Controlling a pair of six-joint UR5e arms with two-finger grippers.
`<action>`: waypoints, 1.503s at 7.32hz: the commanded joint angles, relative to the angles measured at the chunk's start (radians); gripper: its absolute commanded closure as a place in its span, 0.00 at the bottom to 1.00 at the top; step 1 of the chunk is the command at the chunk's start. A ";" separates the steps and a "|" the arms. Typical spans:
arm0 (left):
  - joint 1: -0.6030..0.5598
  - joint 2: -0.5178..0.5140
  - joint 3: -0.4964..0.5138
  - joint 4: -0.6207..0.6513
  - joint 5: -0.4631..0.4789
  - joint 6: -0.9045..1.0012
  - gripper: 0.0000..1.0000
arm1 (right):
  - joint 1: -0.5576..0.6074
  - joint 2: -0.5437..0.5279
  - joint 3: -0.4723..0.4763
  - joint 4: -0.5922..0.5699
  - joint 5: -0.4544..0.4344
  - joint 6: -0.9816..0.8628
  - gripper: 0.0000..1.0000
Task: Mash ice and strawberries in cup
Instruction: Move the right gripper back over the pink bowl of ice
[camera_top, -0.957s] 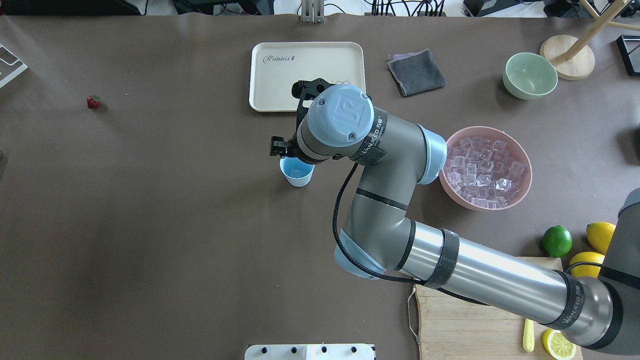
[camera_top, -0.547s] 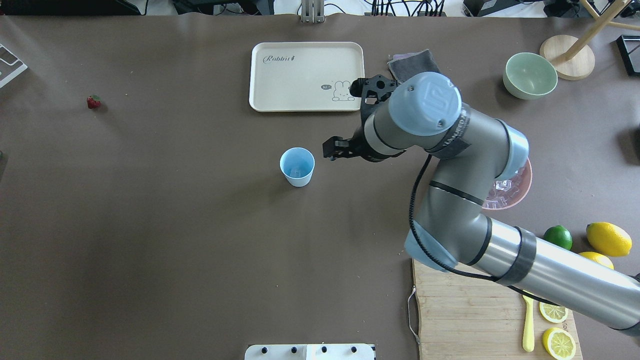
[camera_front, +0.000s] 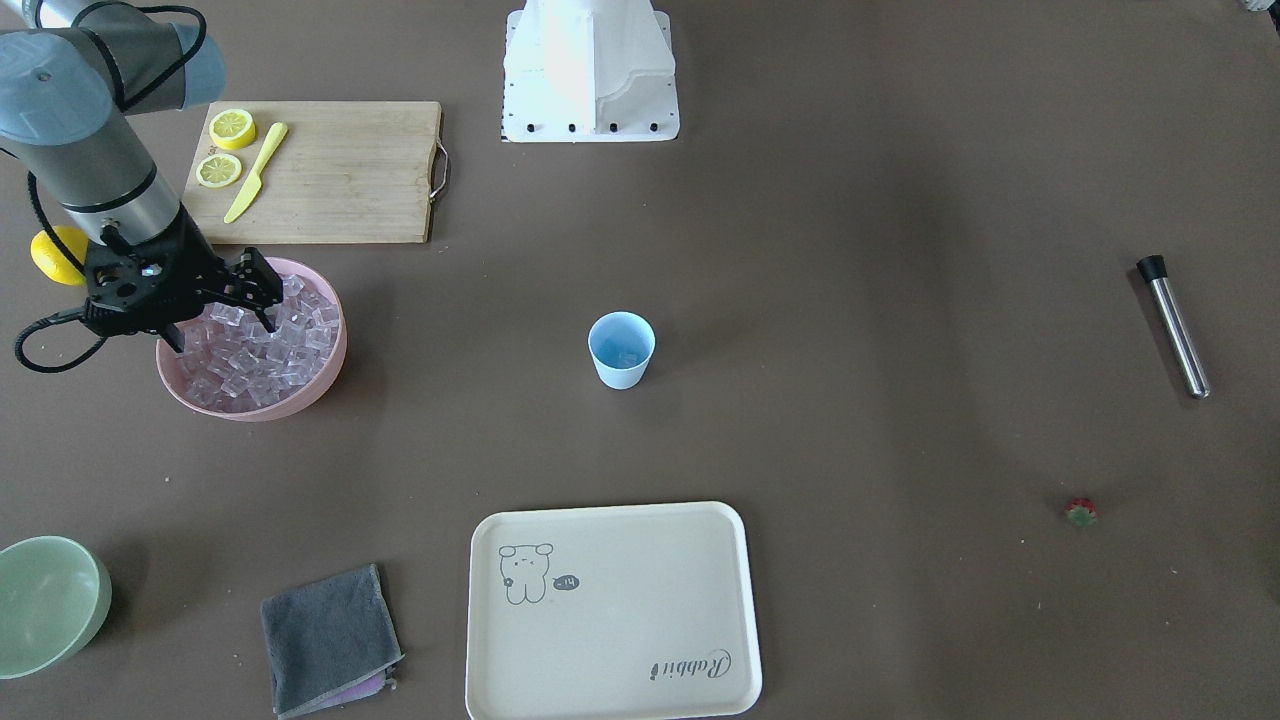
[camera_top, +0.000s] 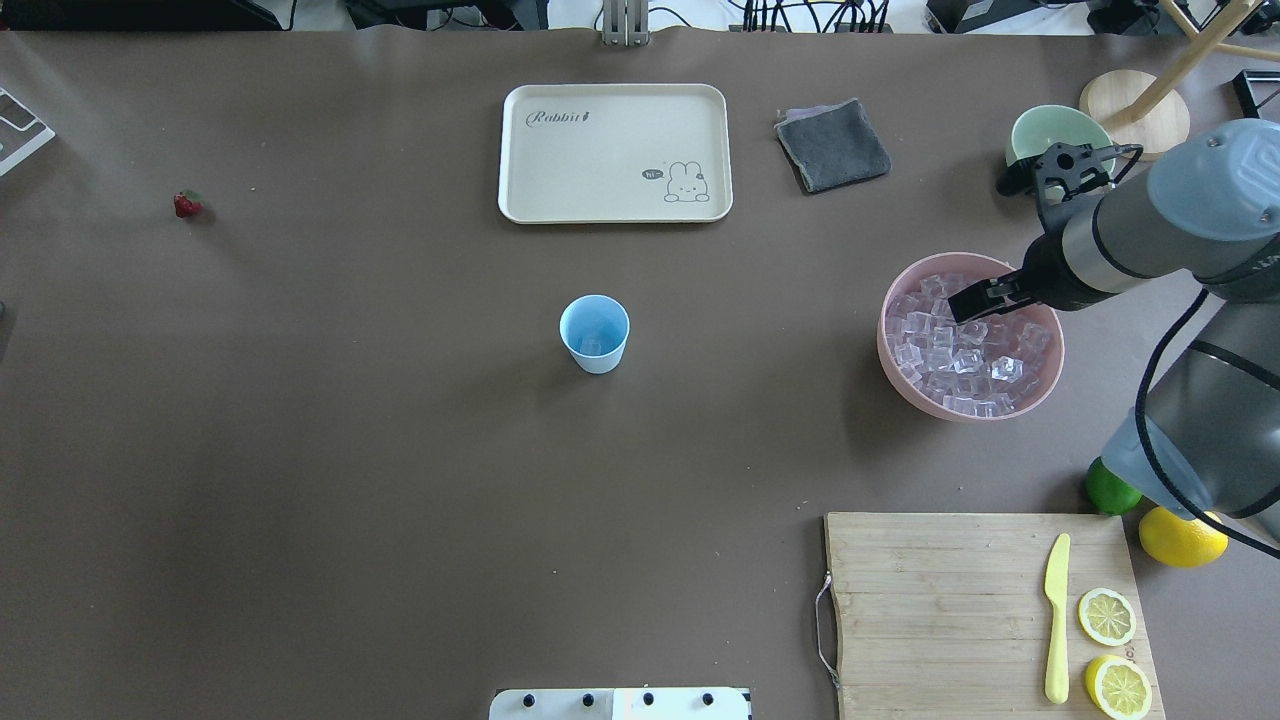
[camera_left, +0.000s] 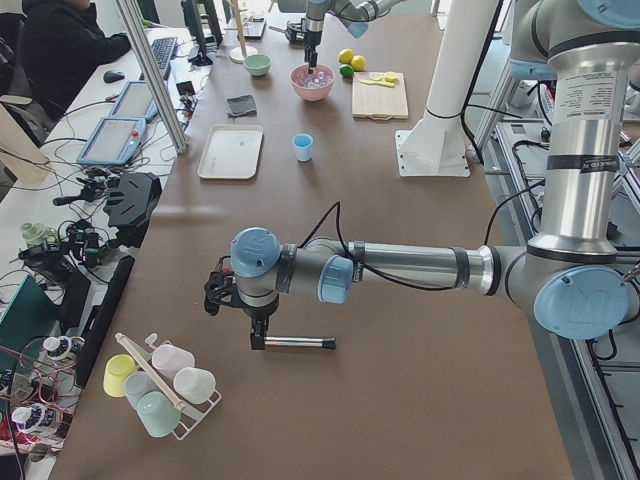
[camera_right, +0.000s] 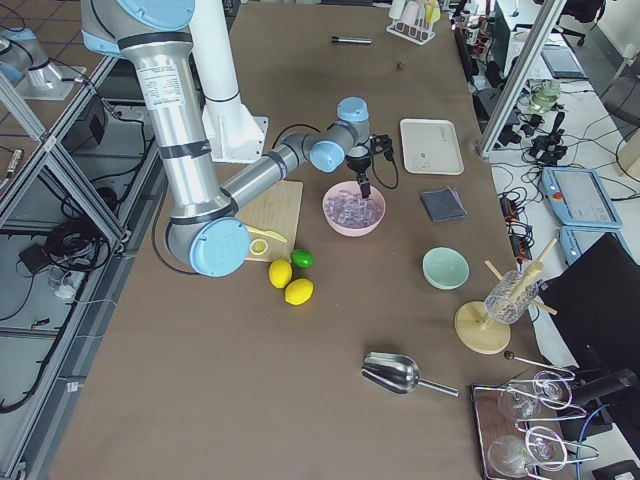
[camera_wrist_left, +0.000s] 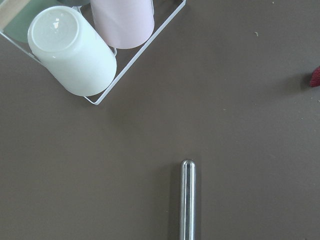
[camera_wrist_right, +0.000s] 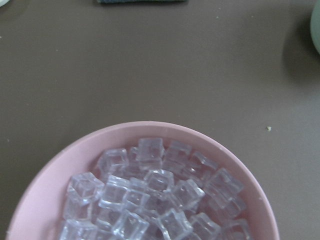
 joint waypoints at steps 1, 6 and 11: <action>-0.001 0.001 -0.021 0.000 0.000 -0.003 0.01 | 0.013 -0.041 0.013 -0.003 0.000 0.033 0.00; 0.001 -0.001 -0.025 0.000 0.000 -0.003 0.01 | -0.073 -0.027 0.005 -0.014 -0.054 0.063 0.08; -0.001 -0.002 -0.030 0.001 0.000 -0.005 0.01 | -0.104 -0.061 0.015 -0.014 -0.066 0.063 0.44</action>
